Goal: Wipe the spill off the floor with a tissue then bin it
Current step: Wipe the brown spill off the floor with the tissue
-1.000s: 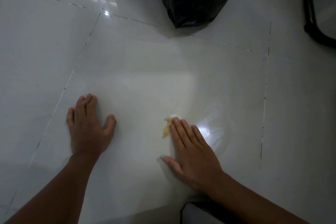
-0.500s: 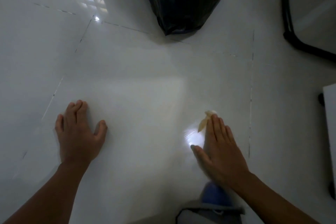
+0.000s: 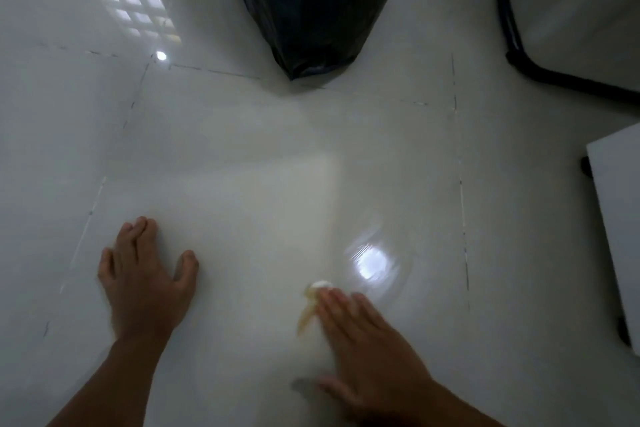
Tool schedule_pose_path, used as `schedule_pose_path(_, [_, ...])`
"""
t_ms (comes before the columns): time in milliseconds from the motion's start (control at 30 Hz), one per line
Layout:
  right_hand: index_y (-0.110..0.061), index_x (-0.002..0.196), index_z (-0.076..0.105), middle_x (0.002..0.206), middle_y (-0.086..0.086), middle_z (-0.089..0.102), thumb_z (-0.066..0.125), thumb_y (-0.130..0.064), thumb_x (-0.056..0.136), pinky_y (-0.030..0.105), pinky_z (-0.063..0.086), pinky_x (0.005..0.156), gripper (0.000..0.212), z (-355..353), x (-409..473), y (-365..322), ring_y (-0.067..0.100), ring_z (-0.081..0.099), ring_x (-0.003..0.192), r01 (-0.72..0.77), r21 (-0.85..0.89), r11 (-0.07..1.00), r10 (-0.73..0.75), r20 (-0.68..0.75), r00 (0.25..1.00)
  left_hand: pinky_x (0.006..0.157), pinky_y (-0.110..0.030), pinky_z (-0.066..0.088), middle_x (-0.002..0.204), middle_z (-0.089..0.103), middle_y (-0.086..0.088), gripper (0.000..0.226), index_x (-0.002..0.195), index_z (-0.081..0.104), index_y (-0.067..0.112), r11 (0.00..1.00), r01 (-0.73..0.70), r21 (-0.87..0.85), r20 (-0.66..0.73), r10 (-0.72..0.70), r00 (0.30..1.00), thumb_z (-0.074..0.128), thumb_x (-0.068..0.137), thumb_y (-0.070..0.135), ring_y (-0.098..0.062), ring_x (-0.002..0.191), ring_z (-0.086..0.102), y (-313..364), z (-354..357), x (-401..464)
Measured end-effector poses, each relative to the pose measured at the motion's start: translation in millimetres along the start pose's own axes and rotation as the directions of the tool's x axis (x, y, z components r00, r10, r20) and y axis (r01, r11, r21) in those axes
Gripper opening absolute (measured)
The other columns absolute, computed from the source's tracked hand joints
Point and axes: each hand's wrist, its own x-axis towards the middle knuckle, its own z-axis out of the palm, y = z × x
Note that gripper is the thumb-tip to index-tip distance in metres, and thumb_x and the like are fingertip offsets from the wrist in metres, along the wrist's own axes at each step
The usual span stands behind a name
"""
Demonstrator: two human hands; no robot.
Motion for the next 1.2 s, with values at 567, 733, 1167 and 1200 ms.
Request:
schedule_pose_path(567, [-0.006, 0.160, -0.004, 0.169, 0.008, -0.012, 0.024, -0.068, 0.098, 0.047, 0.003, 0.126, 0.092, -25.6, 31.2, 61.2, 0.021, -0.011, 0.156, -0.491, 0.053, 0.870, 0.493, -0.028, 0.870, 0.119, -0.055, 0.021, 0.147, 0.047, -0.022, 0.074, 0.140, 0.048, 0.001, 1.000, -0.001, 0.006, -0.010, 0.001, 1.000, 0.048, 0.079, 0.045, -0.035, 0.145, 0.039, 1.3, -2.1, -0.1])
schedule_pose_path(733, [-0.001, 0.159, 0.003, 0.168, 0.016, -0.008, 0.024, -0.066, 0.097, 0.049, 0.005, 0.126, 0.092, -39.6, 103.1, 52.0, 0.029, -0.009, 0.156, -0.387, 0.087, 0.918, 0.392, -0.045, 0.919, 0.120, -0.055, 0.021, 0.149, 0.046, -0.022, 0.076, 0.141, 0.047, 0.001, 1.000, -0.001, 0.022, -0.001, 0.001, 1.000, 0.047, 0.080, 0.046, -0.035, 0.145, 0.039, -2.5, -0.5, -0.8])
schedule_pose_path(1167, [-0.003, 0.159, 0.004, 0.170, 0.012, 0.000, 0.017, -0.067, 0.094, 0.047, -0.004, 0.125, 0.092, -65.2, 168.2, 86.0, 0.027, -0.002, 0.156, -0.380, -0.020, 0.925, 0.377, -0.077, 0.923, 0.121, -0.056, 0.021, 0.163, 0.034, -0.018, 0.079, 0.151, 0.039, 0.002, 0.991, -0.022, 0.135, 0.068, 0.013, 0.998, 0.043, 0.086, 0.046, -0.032, 0.152, 0.032, -9.4, 4.3, 1.1])
schedule_pose_path(1200, [-0.002, 0.159, 0.004, 0.170, 0.013, 0.000, 0.016, -0.066, 0.095, 0.046, -0.004, 0.126, 0.092, -70.5, 189.8, 84.1, 0.026, -0.003, 0.156, -0.348, -0.019, 0.937, 0.346, -0.067, 0.936, 0.121, -0.056, 0.021, 0.163, 0.034, -0.018, 0.079, 0.152, 0.039, 0.002, 0.989, -0.026, 0.145, 0.069, 0.016, 0.997, 0.043, 0.086, 0.045, -0.032, 0.152, 0.032, -10.0, 4.7, 1.0])
